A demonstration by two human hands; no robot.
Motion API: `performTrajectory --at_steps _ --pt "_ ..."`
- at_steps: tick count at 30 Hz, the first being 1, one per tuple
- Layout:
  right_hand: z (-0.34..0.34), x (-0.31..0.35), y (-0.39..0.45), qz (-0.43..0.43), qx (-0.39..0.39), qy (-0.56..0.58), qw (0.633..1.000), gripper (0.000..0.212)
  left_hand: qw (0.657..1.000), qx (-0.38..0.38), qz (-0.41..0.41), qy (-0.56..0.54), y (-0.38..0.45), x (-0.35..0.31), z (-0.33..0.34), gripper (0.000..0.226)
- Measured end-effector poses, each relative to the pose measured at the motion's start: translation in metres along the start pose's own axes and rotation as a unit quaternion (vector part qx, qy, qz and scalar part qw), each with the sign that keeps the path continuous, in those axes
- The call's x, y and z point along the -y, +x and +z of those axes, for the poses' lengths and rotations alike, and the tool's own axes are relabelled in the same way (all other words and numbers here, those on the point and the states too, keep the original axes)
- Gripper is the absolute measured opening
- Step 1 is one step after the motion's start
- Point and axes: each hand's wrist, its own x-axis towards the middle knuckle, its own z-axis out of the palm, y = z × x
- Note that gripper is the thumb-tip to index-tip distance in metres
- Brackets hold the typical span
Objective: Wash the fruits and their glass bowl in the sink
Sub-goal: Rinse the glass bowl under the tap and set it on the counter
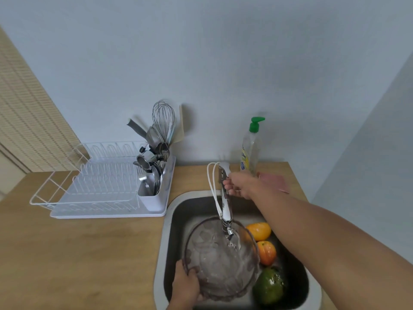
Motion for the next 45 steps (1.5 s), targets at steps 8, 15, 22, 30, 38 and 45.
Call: performTrajectory --at_steps 8,15,22,30,38,45 --pt "0.002 -0.003 0.006 0.012 0.0 0.022 1.0 0.024 0.992 0.023 -0.025 -0.122 0.021 -0.006 0.009 0.033" --pt "0.0 0.006 0.001 -0.007 0.009 0.017 1.0 0.024 0.992 0.042 -0.037 -0.117 0.018 -0.004 0.013 0.03" --pt "0.001 -0.019 -0.003 -0.135 -0.071 -0.061 0.986 0.031 0.991 0.038 -0.036 -0.12 0.012 -0.015 0.015 0.029" --pt "0.022 -0.209 -0.031 -0.417 0.097 -0.57 0.701 0.057 0.998 0.006 0.014 -0.058 0.003 -0.026 0.012 0.027" --pt "0.038 -0.188 0.003 -0.295 0.137 -0.639 0.697 0.075 0.995 0.05 0.022 -0.078 0.013 -0.029 0.016 0.024" --pt "0.043 -0.185 -0.014 -0.248 0.192 -0.638 0.704 0.061 0.997 0.033 0.003 -0.071 0.024 -0.053 0.019 0.039"
